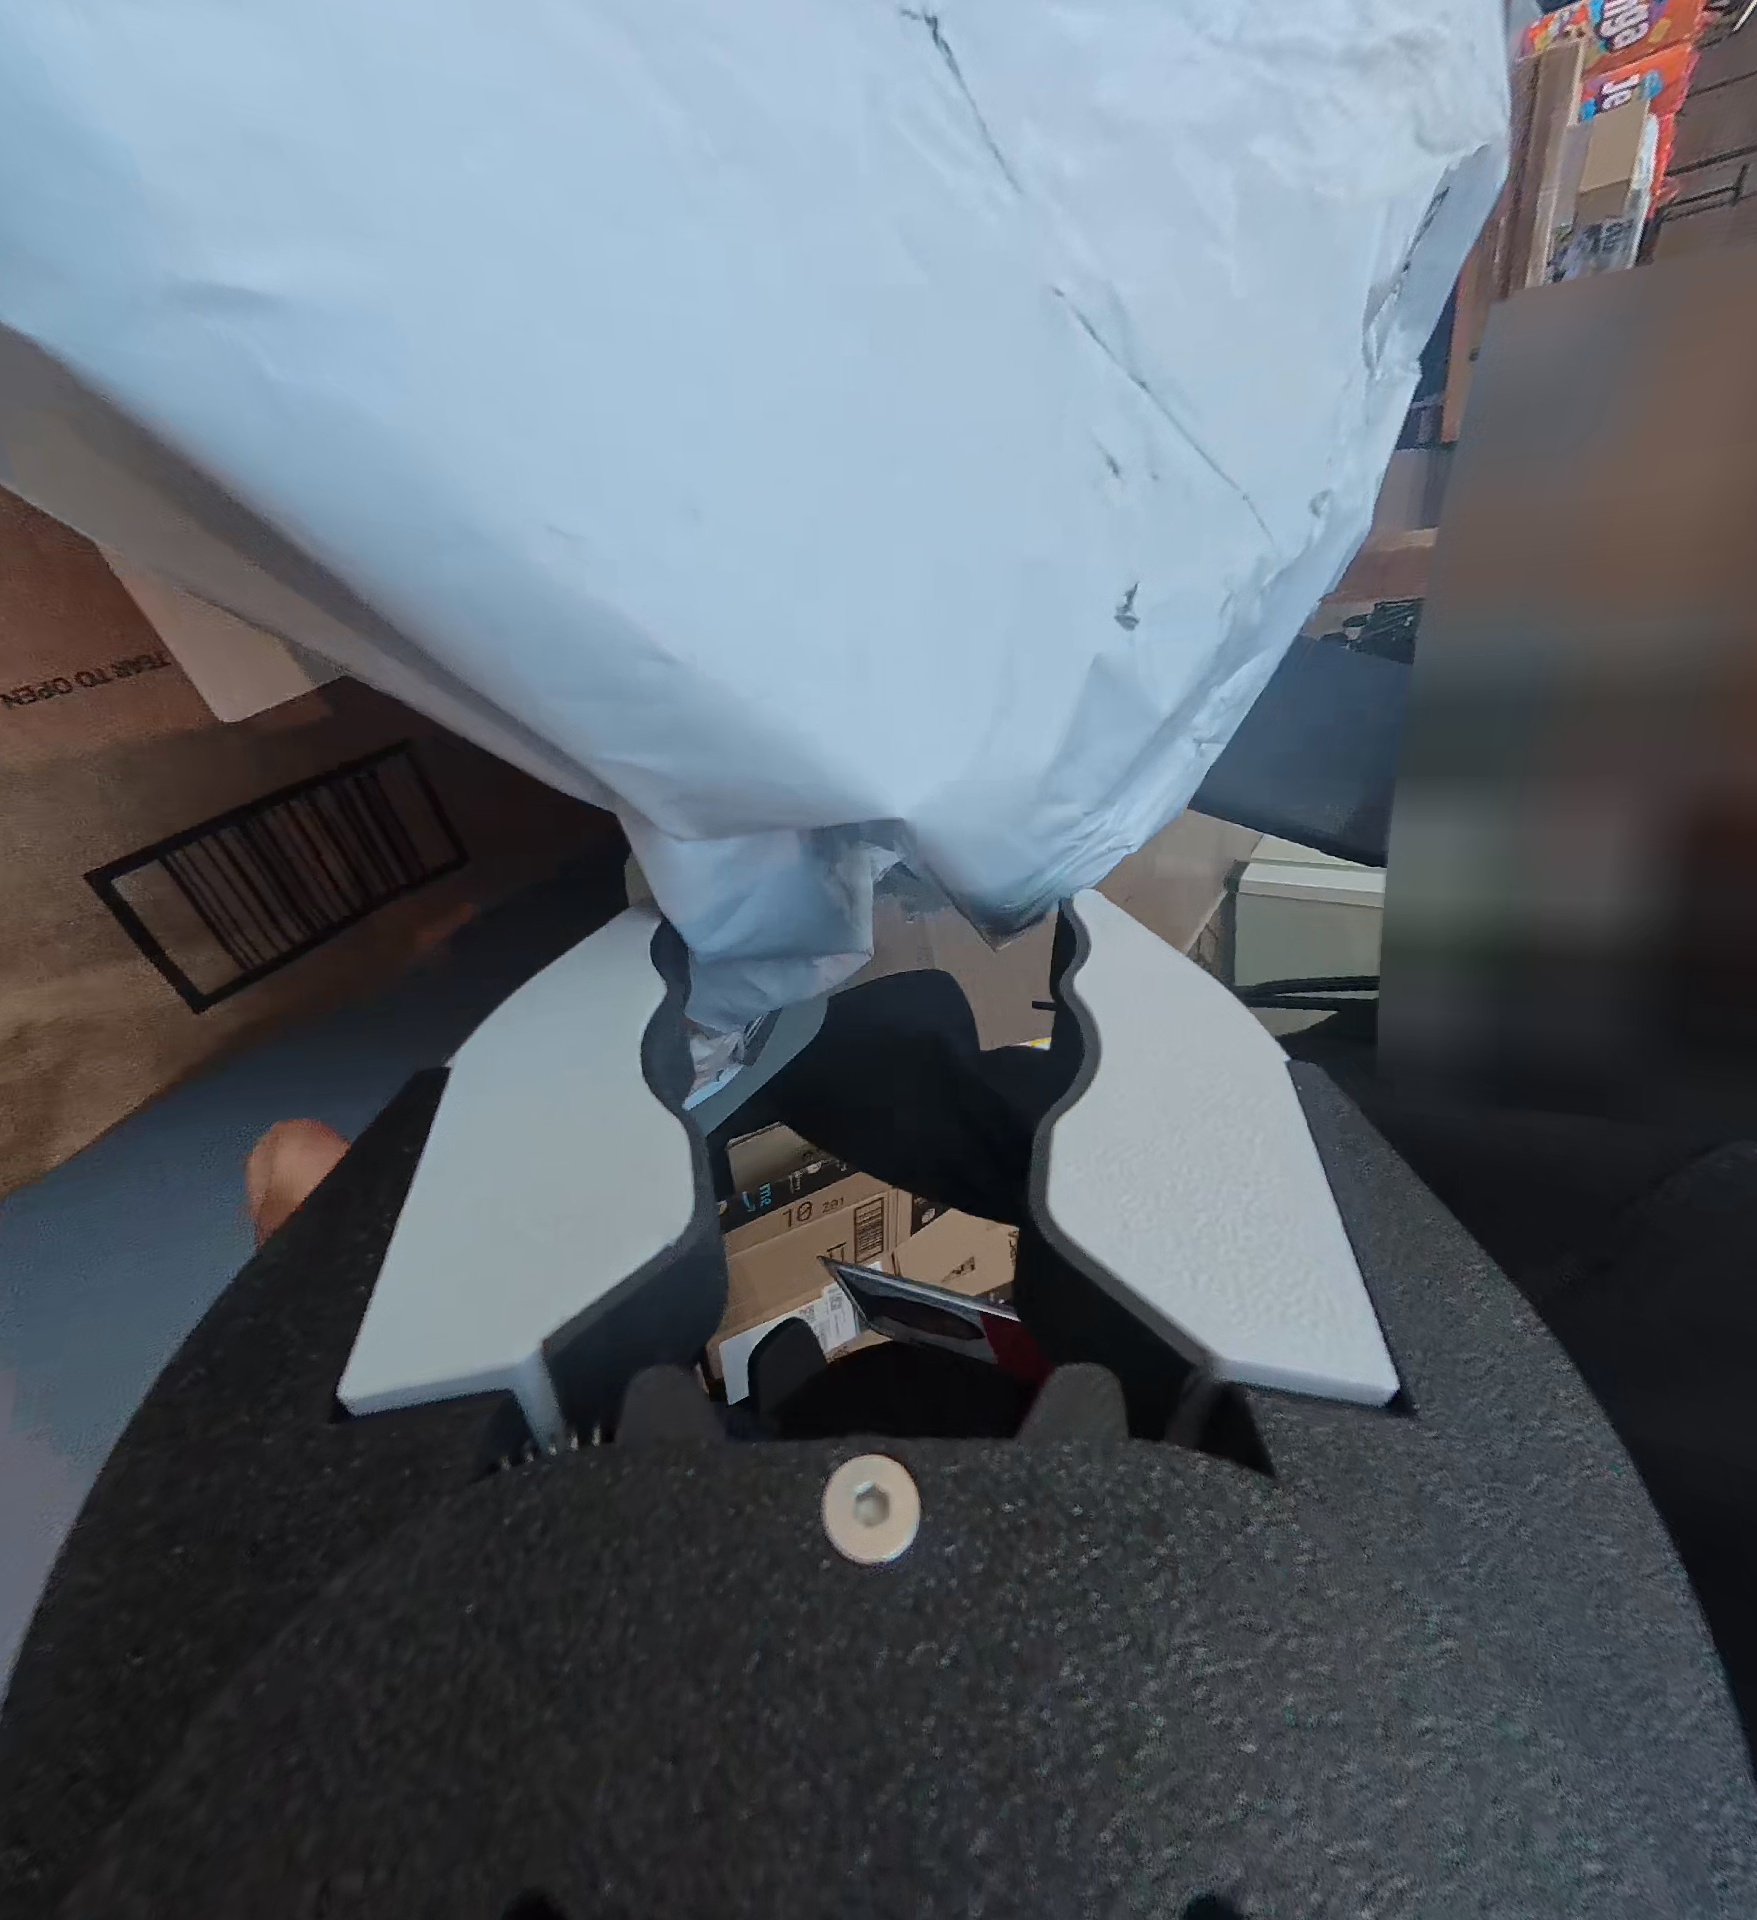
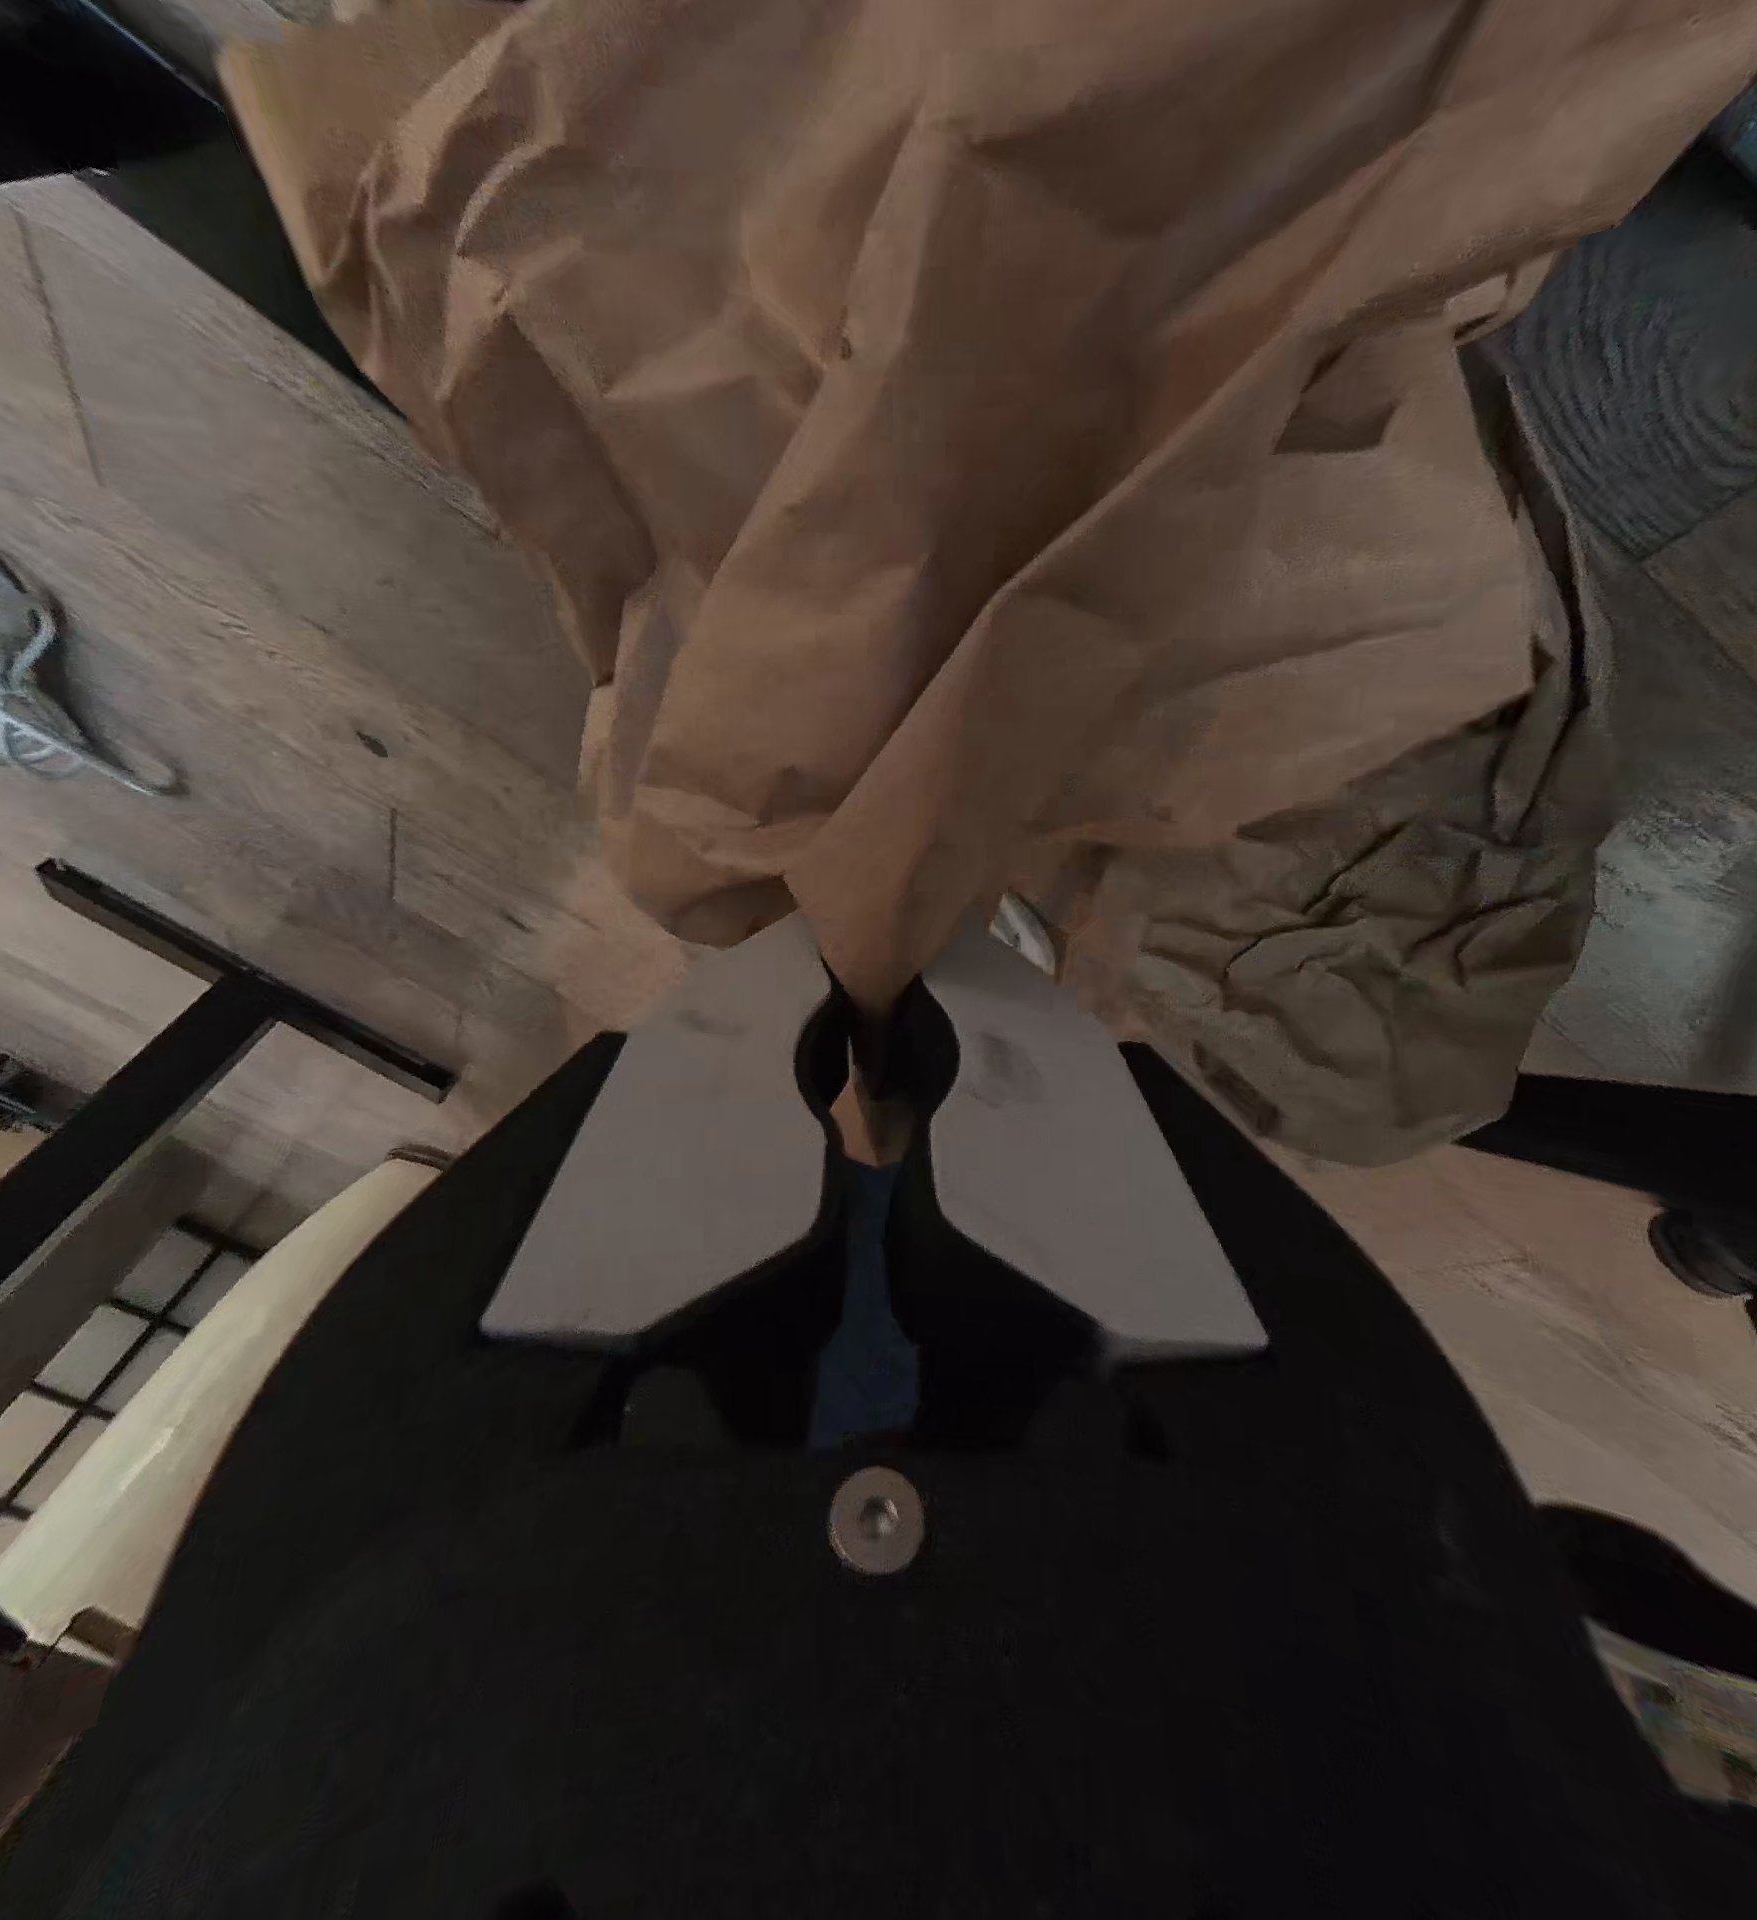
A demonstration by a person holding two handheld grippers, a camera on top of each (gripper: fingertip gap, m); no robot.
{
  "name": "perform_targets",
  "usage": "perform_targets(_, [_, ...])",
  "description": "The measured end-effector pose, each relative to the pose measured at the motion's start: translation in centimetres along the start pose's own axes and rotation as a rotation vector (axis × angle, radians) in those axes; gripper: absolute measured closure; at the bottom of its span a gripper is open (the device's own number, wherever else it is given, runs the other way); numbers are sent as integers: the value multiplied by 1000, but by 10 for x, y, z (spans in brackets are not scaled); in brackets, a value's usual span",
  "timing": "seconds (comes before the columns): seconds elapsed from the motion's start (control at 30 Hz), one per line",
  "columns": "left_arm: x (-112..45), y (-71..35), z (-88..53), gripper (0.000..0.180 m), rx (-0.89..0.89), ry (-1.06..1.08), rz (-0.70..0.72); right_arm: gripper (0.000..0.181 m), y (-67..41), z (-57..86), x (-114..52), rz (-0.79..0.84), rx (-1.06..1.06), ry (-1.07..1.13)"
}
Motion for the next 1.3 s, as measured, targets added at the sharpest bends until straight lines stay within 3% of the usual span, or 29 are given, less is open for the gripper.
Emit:
perform_targets(0.53, [61,32,60,115,-248,147,-5,180,164,-98,389,193,179,-331])
perform_targets(0.63, [58,48,76,110,-301,262,-103,180,188,-118,458,269,305,-315])
perform_targets(0.73, [37,74,96,98,-352,400,-297,180,213,-151,523,362,441,-343])
perform_targets(0.83, [6,106,122,88,-499,498,-434,180,244,-200,576,424,531,-443])
perform_targets(1.0, [-17,153,175,69,-744,599,-449,180,313,-304,625,445,655,-730])
perform_targets(1.03, [-13,158,183,75,-788,625,-430,180,327,-323,627,432,682,-780])
perform_targets(1.07, [-5,160,188,93,-817,658,-408,179,339,-339,629,437,701,-813])
perform_targets(1.17, [22,154,188,162,-764,736,-314,179,359,-367,632,468,734,-867])
perform_targets(1.2, [32,149,186,173,-745,768,-293,176,365,-371,634,467,776,-844])
perform_targets(1.3, [63,128,180,179,-713,774,-232,156,380,-368,648,503,983,-708])
Point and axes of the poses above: each gripper's, where its closed fingertips meet, x back along the fingers, y out of its underside, z = x × y across the jaws, the point moved 7 cm from there along x, back along the fingers, and after that the axes turned 4 degrees about -y, right-handed, at the moved point
